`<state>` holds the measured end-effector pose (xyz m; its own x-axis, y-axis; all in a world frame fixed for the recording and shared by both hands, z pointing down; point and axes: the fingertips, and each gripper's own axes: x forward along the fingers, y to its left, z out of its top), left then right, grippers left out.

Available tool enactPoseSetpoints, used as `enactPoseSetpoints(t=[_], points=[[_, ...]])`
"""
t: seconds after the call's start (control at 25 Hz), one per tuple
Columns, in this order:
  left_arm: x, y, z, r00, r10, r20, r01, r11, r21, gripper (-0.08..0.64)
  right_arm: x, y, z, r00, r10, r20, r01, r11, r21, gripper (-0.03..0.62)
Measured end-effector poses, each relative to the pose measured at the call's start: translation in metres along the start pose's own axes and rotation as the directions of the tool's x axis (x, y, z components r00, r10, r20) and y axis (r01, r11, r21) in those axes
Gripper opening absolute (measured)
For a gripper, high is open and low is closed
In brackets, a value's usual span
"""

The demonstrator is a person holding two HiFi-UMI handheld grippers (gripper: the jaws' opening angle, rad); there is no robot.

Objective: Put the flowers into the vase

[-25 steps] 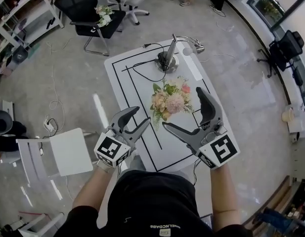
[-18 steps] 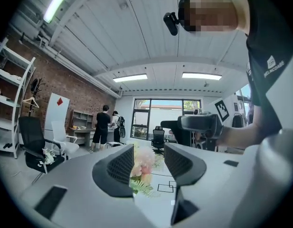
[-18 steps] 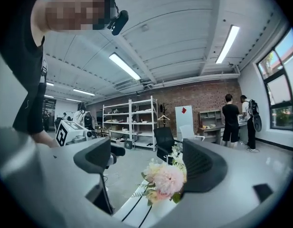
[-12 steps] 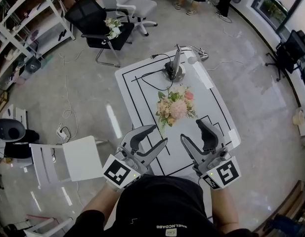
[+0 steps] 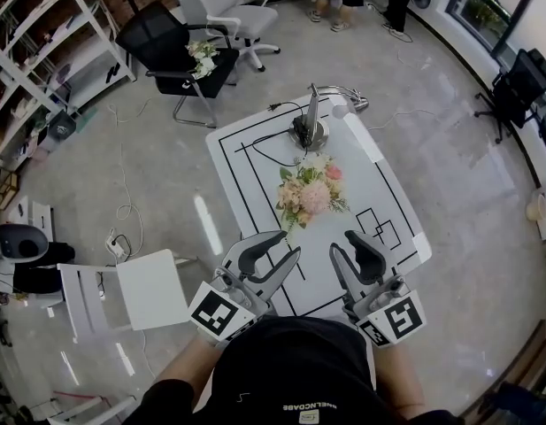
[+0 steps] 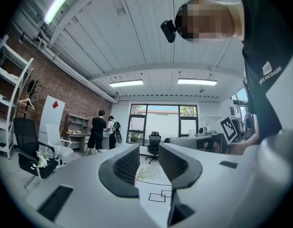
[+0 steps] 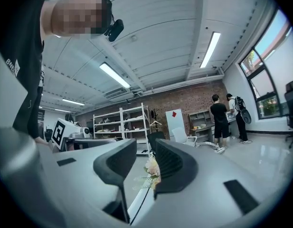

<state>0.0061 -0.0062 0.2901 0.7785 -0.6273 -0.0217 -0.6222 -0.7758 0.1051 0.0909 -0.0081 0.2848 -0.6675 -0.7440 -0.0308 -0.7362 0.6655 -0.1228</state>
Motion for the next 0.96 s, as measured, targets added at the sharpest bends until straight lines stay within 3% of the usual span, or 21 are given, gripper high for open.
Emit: enactPoseSetpoints(t=[0.32, 0.96], points=[[-0.0064, 0.0078, -0.0025, 1.0, 0.026, -0.002, -0.026, 0.999, -0.021, 0.127, -0.0032, -0.0018, -0.0001, 1.0, -0.021, -0.001, 0.021, 1.0, 0.011, 0.126], [-0.0039, 0.01, -0.0097, 1.0, 0.007, -0.018, -0.008, 0.998, -0.057, 0.127, -0.0015, -0.007, -0.0066, 0.999, -0.044, -0.024, 0.045, 0.999, 0.027, 0.126]])
